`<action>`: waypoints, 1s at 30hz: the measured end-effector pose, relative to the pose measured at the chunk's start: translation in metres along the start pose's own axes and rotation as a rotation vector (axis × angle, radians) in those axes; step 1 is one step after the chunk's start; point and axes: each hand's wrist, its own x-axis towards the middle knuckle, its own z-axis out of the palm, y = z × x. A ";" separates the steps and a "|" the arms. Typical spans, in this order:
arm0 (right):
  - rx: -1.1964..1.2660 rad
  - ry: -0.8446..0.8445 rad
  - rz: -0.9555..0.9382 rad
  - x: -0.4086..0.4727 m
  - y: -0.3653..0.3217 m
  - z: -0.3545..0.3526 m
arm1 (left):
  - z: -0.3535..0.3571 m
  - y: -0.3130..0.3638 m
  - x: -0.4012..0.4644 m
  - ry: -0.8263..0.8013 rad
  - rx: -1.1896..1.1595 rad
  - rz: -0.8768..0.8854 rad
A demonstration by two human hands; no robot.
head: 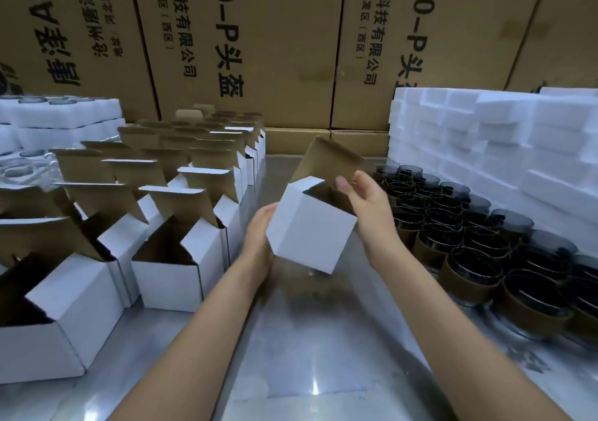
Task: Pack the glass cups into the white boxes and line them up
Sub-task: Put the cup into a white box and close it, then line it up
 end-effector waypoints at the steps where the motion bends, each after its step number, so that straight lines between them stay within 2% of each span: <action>1: -0.011 -0.003 -0.002 0.004 0.005 0.002 | -0.003 0.003 0.006 -0.006 -0.050 -0.062; 5: -0.026 -0.011 -0.003 0.014 0.017 0.012 | -0.012 0.010 0.010 0.005 -0.115 -0.107; 10: -0.202 -0.013 -0.046 0.011 0.035 0.019 | -0.011 0.009 0.011 -0.007 0.018 0.057; 13: -0.286 0.019 -0.094 0.014 0.038 0.016 | -0.010 0.009 0.009 0.025 0.125 0.238; 15: -0.319 0.019 -0.085 0.015 0.040 0.012 | -0.007 0.009 0.006 -0.025 0.201 0.350; 19: -0.278 0.020 -0.070 0.012 0.040 0.010 | 0.003 -0.003 0.002 -0.229 0.348 0.429; 22: -0.214 0.026 -0.029 0.004 0.042 0.014 | 0.008 -0.010 0.001 -0.160 0.432 0.476; 26: -0.303 -0.049 0.038 -0.006 0.046 0.022 | 0.010 -0.012 0.002 -0.018 0.433 0.467; 30: -0.194 0.061 0.110 -0.006 0.045 0.023 | 0.011 -0.009 0.001 0.075 0.223 0.438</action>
